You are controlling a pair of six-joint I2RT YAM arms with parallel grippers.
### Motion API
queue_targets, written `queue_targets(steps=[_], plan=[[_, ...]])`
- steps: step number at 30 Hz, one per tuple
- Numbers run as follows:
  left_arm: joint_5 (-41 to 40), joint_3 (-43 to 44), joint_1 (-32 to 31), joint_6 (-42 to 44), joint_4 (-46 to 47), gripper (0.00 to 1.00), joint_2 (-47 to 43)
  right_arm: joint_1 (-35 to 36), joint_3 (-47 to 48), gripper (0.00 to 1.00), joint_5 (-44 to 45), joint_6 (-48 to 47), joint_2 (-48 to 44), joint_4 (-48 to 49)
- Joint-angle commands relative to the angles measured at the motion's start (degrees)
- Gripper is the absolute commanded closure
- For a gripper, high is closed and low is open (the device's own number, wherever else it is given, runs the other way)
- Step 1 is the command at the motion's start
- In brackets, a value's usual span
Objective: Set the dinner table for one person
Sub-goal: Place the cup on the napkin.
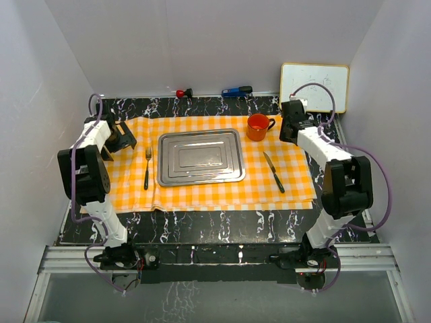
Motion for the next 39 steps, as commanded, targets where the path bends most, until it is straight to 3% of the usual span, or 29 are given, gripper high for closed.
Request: queue_targets(steps=[1,16,39], plan=[[-5.53,3.32,-0.20,-2.52,-1.87,0.01,2.95,-0.93,-1.63,1.00,-1.58,2.00,0.75,0.68],[-6.84,18.49,-0.10,-2.85,-1.23,0.08,16.51,-1.43,-10.77,1.00,-8.26,2.68,2.46,6.05],[-9.36,16.95,2.24,0.50,2.14,0.27,23.18,-5.00,-17.27,1.00,-8.40,3.59,10.55,11.41]])
